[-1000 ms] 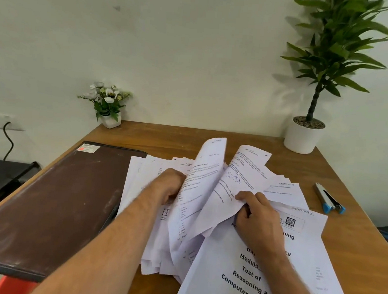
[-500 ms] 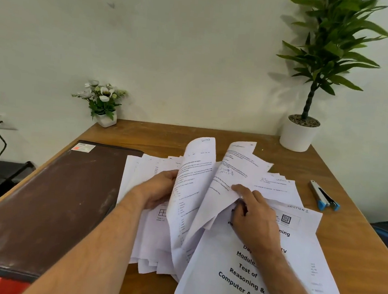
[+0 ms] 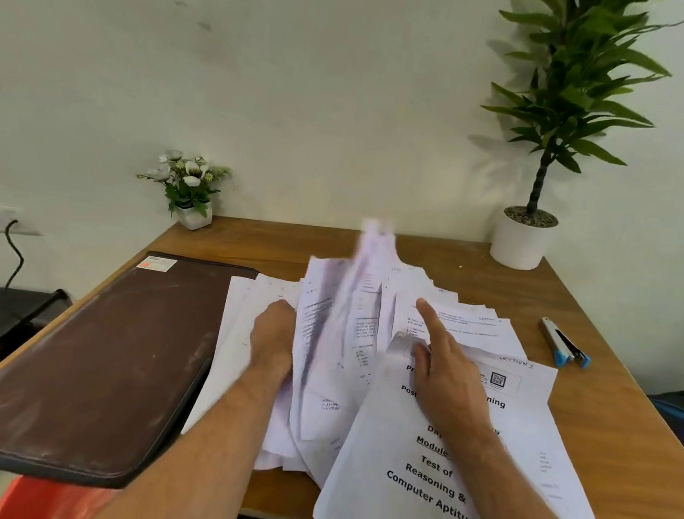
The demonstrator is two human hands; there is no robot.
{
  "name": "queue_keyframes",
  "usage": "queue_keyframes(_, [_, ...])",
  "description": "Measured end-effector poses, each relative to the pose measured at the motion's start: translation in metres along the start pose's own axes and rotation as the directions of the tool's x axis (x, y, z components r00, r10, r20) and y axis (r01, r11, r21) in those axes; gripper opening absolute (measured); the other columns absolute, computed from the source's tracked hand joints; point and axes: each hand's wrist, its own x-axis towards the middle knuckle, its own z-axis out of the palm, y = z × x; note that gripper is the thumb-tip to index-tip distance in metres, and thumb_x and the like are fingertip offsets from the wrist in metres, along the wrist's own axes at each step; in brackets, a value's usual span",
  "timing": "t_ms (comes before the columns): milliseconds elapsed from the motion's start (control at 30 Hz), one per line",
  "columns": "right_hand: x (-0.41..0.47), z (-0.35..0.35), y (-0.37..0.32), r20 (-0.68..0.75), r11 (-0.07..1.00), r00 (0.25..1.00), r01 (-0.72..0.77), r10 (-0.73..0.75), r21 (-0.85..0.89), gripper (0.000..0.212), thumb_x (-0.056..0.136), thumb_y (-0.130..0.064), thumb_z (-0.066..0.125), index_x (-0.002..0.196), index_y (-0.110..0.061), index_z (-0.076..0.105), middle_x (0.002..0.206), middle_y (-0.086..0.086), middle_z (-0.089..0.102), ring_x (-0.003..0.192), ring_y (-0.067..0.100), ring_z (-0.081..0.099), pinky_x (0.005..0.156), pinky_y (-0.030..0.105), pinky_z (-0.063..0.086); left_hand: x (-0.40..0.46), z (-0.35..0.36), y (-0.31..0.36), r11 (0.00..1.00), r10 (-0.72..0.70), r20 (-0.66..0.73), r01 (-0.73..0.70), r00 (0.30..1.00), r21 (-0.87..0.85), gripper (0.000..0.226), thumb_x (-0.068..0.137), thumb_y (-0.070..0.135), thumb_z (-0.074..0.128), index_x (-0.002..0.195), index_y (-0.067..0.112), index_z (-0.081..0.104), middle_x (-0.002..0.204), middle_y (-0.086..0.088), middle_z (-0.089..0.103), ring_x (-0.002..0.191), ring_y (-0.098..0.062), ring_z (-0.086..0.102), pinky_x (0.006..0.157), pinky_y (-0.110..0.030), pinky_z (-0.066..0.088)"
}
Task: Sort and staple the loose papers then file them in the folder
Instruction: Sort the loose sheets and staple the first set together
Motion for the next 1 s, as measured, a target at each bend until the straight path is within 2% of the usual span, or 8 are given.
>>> queue_keyframes(100, [0.005,-0.002,-0.001,0.038,0.999,0.998,-0.041,0.041,-0.009,0.043,0.102,-0.021,0.048,0.142,-0.037,0.044,0.130,0.003,0.062,0.104,0.034,0.063,0.082,0.044,0.052,-0.003,-0.020,-0.004,0.998,-0.023,-0.022,0.024,0.999,0.050,0.020,0.101,0.026,0.052,0.095,0.007,0.053,0.093,-0.006,0.055,0.082,-0.024,0.049,0.070,-0.033,0.037])
queue_keyframes(200, [0.005,0.001,0.000,-0.041,0.999,0.998,-0.037,0.036,-0.016,0.023,0.101,-0.016,0.052,0.119,-0.020,0.064,0.108,0.004,0.065,0.095,0.032,0.063,0.078,0.039,0.049,-0.008,-0.028,-0.025,0.998,-0.015,-0.072,0.019,0.997,0.059,0.029,0.096,0.029,0.060,0.113,0.006,0.054,0.100,-0.006,0.055,0.089,-0.029,0.052,0.075,-0.035,0.039])
queue_keyframes(333, [0.005,0.005,-0.013,-0.026,0.995,0.998,-0.056,0.058,0.086,0.014,0.098,-0.019,0.057,0.107,-0.020,0.068,0.102,-0.003,0.063,0.092,0.025,0.062,0.079,0.036,0.050,-0.014,-0.034,-0.030,0.976,0.203,-0.193,-0.184,0.960,0.115,0.022,0.096,0.023,0.062,0.117,0.017,0.057,0.117,-0.005,0.055,0.106,-0.028,0.057,0.080,-0.035,0.045])
queue_keyframes(367, [0.005,0.006,-0.020,-0.024,0.994,0.999,-0.041,0.044,0.100,0.013,0.098,-0.023,0.059,0.106,-0.021,0.068,0.102,-0.003,0.063,0.091,0.026,0.062,0.078,0.037,0.051,-0.015,-0.035,-0.028,0.970,0.244,-0.195,-0.237,0.950,0.060,0.010,0.099,0.024,0.059,0.107,0.019,0.061,0.111,-0.002,0.060,0.103,-0.025,0.060,0.079,-0.032,0.047])
queue_keyframes(500, [0.003,0.015,-0.043,-0.013,0.990,1.000,0.028,-0.026,0.142,0.014,0.096,-0.030,0.062,0.105,-0.022,0.069,0.100,-0.003,0.063,0.088,0.027,0.064,0.077,0.041,0.053,-0.028,-0.042,-0.014,0.912,0.130,-0.090,-0.155,0.987,-0.379,0.051,0.098,0.063,0.049,0.082,0.019,0.069,0.082,0.006,0.074,0.083,-0.011,0.068,0.074,-0.026,0.051])
queue_keyframes(567, [0.002,0.019,-0.049,0.002,0.983,0.998,0.055,-0.056,0.175,0.013,0.097,-0.029,0.061,0.105,-0.022,0.069,0.099,-0.004,0.062,0.087,0.024,0.063,0.078,0.041,0.053,-0.029,-0.041,-0.018,0.920,0.119,-0.118,-0.154,0.986,-0.361,0.037,0.096,0.053,0.060,0.076,0.023,0.067,0.073,0.011,0.070,0.070,-0.006,0.063,0.070,-0.028,0.047])
queue_keyframes(667, [0.002,0.019,-0.056,0.024,0.973,0.996,0.083,-0.090,0.214,0.013,0.099,-0.029,0.059,0.105,-0.024,0.070,0.097,-0.010,0.059,0.086,0.017,0.062,0.079,0.037,0.053,-0.030,-0.041,-0.019,0.925,0.089,-0.248,-0.172,0.965,-0.338,0.044,0.100,0.027,0.062,0.058,0.018,0.052,0.056,0.007,0.052,0.054,-0.009,0.045,0.061,-0.028,0.036])
queue_keyframes(1000, [0.033,-0.029,-0.120,-0.195,0.903,0.959,0.262,-0.204,0.341,0.009,0.093,-0.029,0.069,0.095,-0.023,0.076,0.092,-0.014,0.062,0.084,-0.002,0.060,0.077,0.007,0.042,-0.053,-0.082,0.046,0.764,0.255,-0.336,-0.402,0.906,-0.504,0.008,0.095,0.019,0.061,0.090,0.024,0.066,0.081,0.003,0.073,0.076,-0.015,0.069,0.072,-0.038,0.057])
